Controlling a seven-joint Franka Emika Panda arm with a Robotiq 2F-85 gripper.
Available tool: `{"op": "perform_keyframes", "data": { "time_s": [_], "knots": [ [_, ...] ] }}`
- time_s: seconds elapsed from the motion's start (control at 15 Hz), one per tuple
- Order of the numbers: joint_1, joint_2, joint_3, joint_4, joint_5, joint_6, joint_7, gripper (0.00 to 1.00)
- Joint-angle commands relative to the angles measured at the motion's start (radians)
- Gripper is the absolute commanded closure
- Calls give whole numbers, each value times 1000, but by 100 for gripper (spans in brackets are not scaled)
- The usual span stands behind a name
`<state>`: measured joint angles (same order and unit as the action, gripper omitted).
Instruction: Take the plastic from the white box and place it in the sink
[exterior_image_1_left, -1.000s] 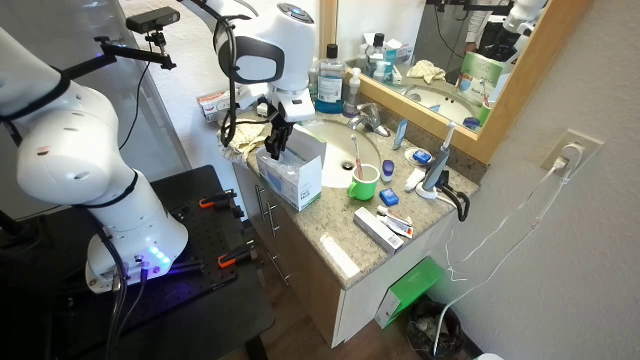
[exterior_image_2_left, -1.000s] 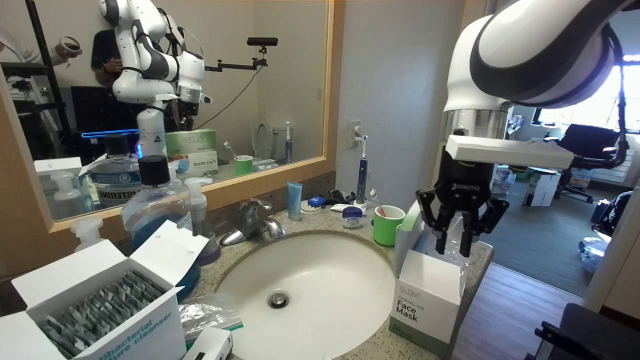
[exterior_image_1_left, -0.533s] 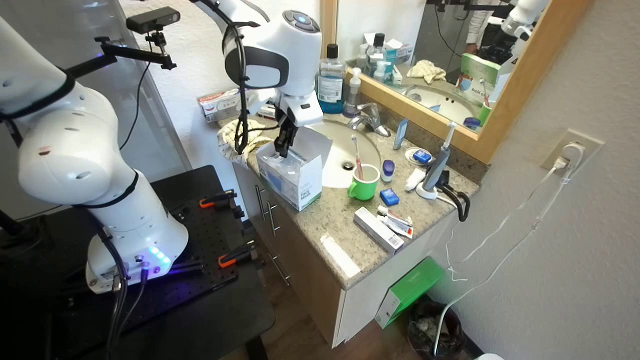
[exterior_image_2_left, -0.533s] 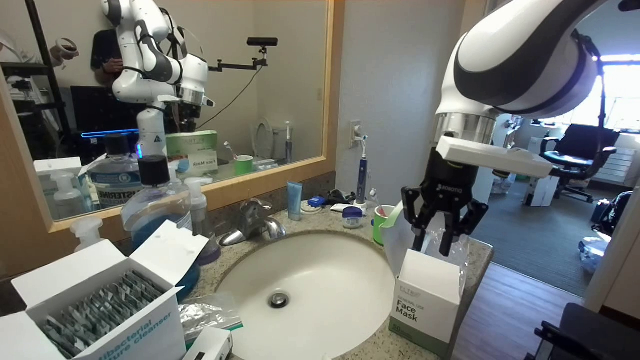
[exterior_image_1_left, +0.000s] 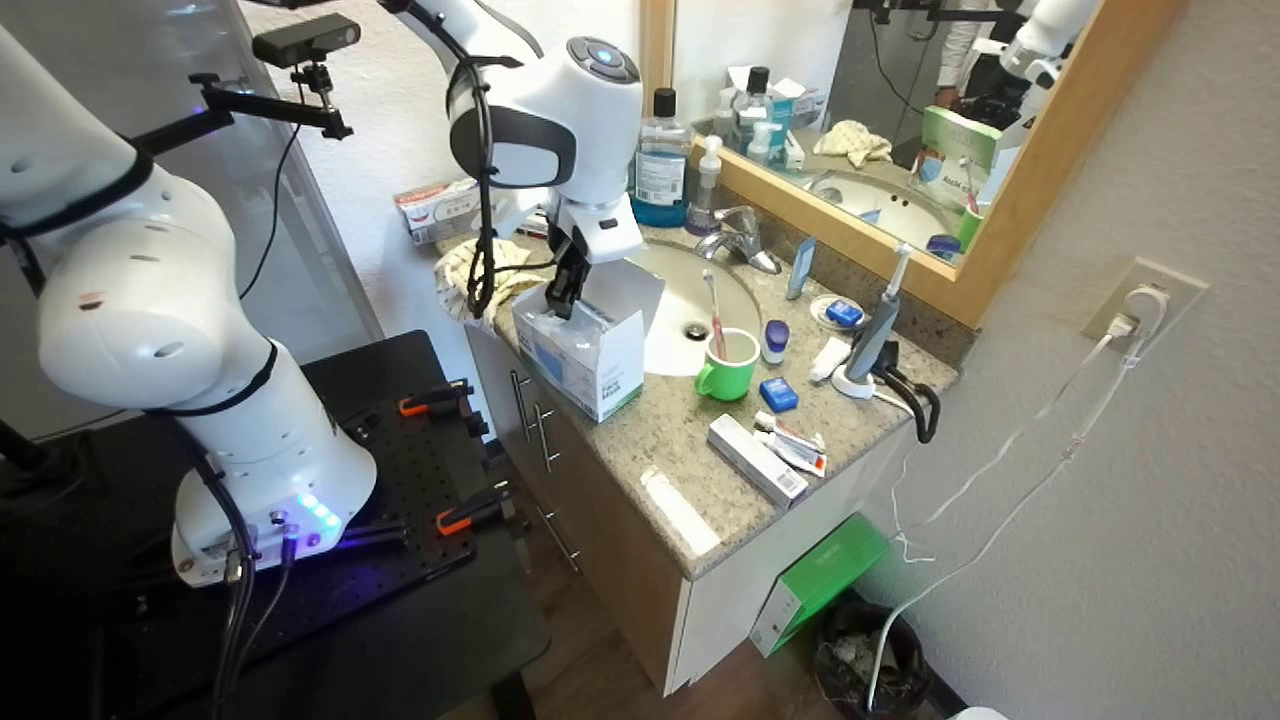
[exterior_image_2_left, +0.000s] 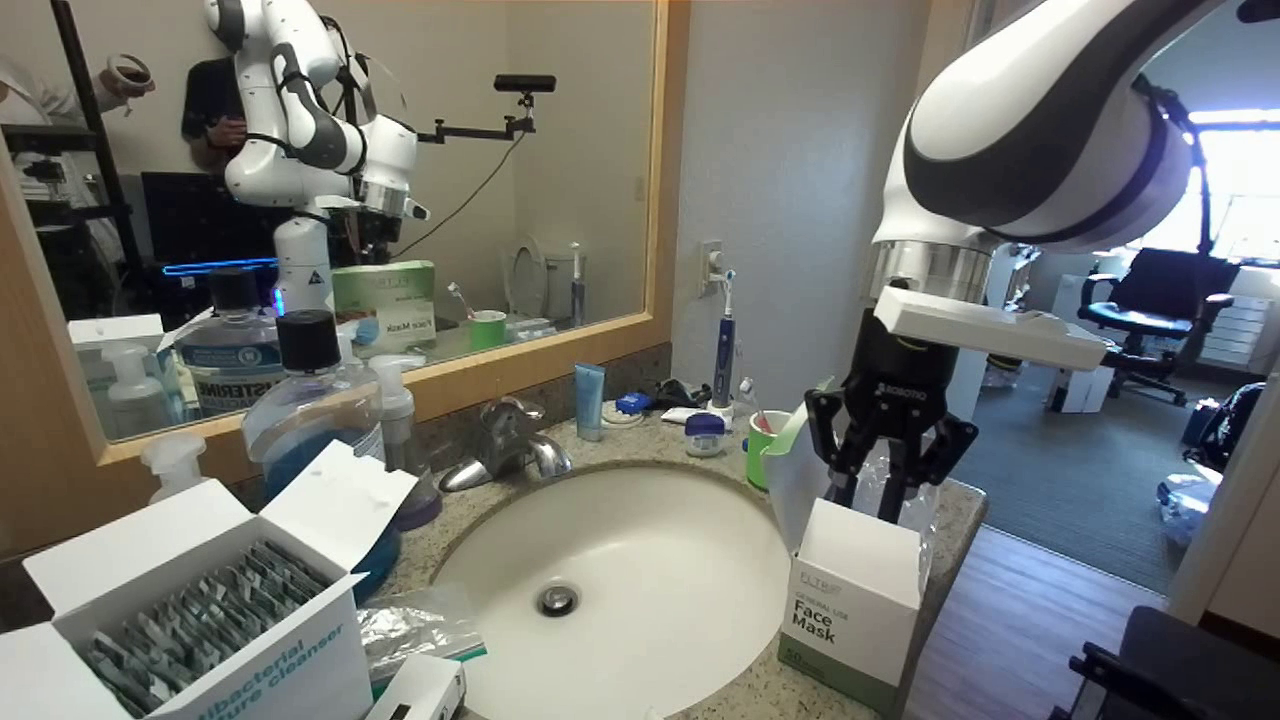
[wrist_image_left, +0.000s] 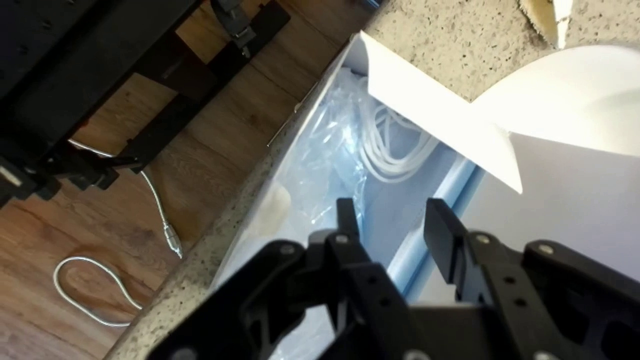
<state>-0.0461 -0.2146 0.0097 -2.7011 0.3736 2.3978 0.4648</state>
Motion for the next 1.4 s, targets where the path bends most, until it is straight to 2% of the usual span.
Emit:
{"op": "perform_keyframes", "data": {
  "time_s": [0.0,0.4,0.53,0.8,0.87,1.0,1.07,1.13,1.2,1.33],
  "knots": [
    [-11,-46,-2,-19,-40,-32,21,58],
    [-34,-49,3,-1,-140,-93,77,53],
    [-30,-42,0,0,-135,-93,59,59],
    [-23,-27,-5,1,-114,-87,40,84],
    [-23,-28,-6,0,-110,-85,40,98],
    [-22,-27,-5,-2,-106,-85,41,100],
    [-21,-27,-6,-4,-103,-85,41,97],
    [-20,-25,-5,-5,-101,-84,41,89],
    [-19,-23,-6,-5,-97,-82,37,72],
    [-17,-13,-8,-3,-87,-82,30,58]
  ]
}}
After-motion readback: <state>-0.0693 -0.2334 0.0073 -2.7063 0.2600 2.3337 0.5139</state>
